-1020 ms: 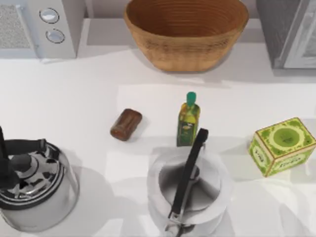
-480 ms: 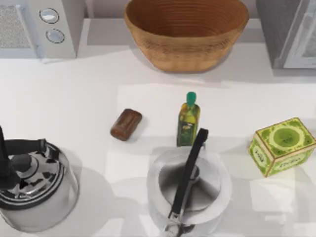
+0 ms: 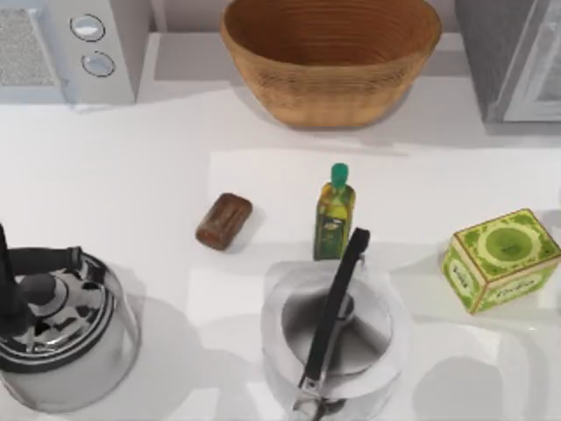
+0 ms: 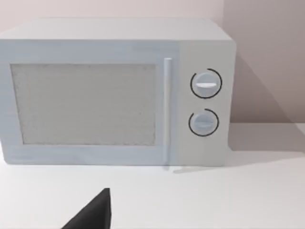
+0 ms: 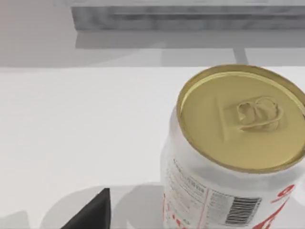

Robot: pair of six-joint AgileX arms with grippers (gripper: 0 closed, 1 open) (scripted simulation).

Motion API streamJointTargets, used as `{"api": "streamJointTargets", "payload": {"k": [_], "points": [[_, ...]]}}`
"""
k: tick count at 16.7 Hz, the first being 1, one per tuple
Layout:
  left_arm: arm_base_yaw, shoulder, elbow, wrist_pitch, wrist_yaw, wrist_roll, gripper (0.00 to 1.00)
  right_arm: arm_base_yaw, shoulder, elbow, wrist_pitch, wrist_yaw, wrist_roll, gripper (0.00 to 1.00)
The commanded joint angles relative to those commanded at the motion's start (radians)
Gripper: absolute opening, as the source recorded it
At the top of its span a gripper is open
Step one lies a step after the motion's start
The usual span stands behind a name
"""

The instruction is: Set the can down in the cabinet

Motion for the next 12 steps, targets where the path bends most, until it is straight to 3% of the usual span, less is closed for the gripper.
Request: {"api": "streamJointTargets", "payload": {"k": [12], "points": [[0.0,0.0,0.0,0.0,0.0,0.0,1.0,0.008,0.103,0.056,0.022,0.005,0.005,1.0]]}}
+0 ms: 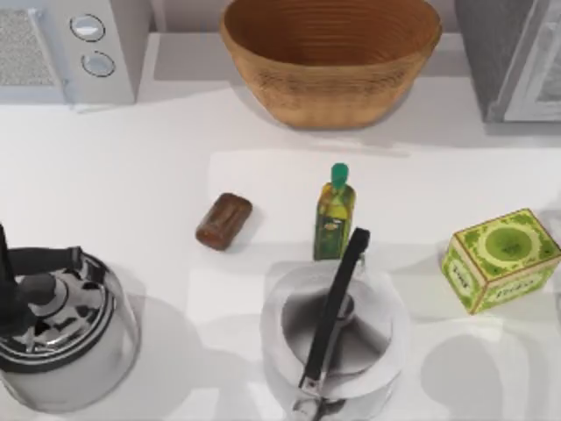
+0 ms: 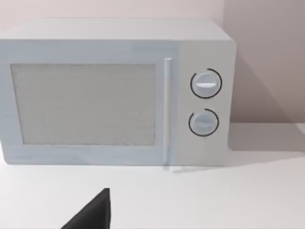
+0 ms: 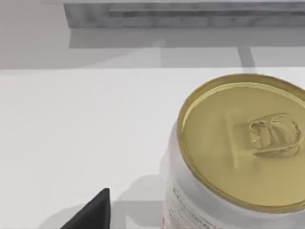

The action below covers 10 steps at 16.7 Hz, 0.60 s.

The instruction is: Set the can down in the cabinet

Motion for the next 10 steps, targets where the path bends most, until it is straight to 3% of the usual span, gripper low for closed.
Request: {"api": "streamJointTargets", "payload": {"k": [10], "points": [[0.0,0.0,0.0,0.0,0.0,0.0,1.0,0.017,0.287,0.138,0.139,0.007,0.003,1.0]]}}
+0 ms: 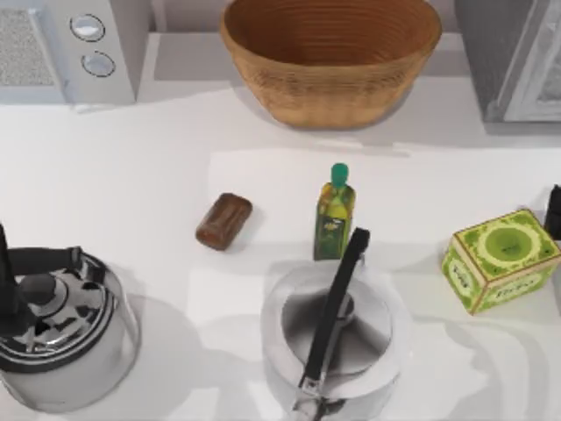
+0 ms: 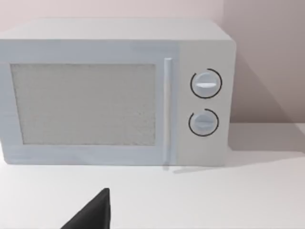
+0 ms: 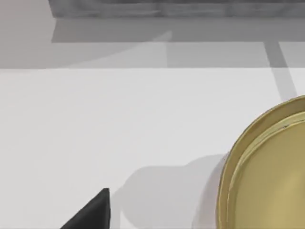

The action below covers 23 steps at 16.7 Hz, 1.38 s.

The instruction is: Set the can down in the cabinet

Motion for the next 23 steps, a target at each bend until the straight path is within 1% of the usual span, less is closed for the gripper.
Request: {"api": "streamJointTargets", "payload": {"k": [4,17,18,23], "points": [[0.0,0.0,0.0,0.0,0.0,0.0,1.0,0.0,0.0,0.0,0.0,0.0,0.0,1.0],[0.0,0.0,0.0,0.0,0.0,0.0,1.0,0.0,0.0,0.0,0.0,0.0,0.0,0.02],[0.0,0.0,0.0,0.0,0.0,0.0,1.0,0.0,0.0,0.0,0.0,0.0,0.0,0.0],[0.0,0.0,0.0,0.0,0.0,0.0,1.0,0.0,0.0,0.0,0.0,0.0,0.0,0.0]]}}
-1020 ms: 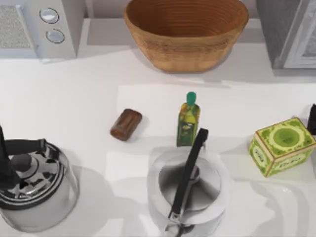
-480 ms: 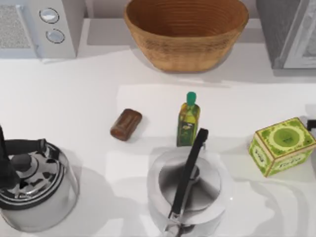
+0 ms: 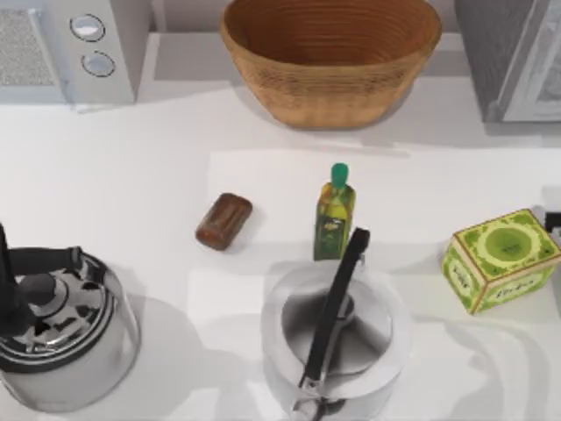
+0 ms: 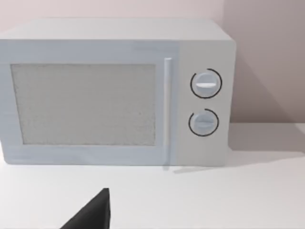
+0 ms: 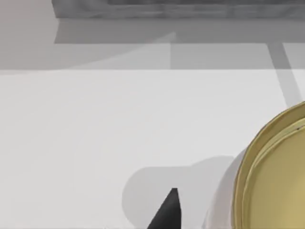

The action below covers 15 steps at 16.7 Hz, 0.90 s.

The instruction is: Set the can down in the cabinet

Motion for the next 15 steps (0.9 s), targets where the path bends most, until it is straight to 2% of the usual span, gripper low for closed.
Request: {"api": "streamJointTargets", "payload": {"k": [7,10,15], "points": [[0.0,0.0,0.0,0.0,0.0,0.0,1.0,-0.023,-0.039,0.049,-0.069,0.021,-0.003,0.0],[0.0,0.0,0.0,0.0,0.0,0.0,1.0,-0.018,-0.157,0.173,-0.229,0.039,-0.014,0.0],[0.0,0.0,0.0,0.0,0.0,0.0,1.0,-0.007,-0.384,0.321,-0.609,0.04,-0.023,0.0]]}}
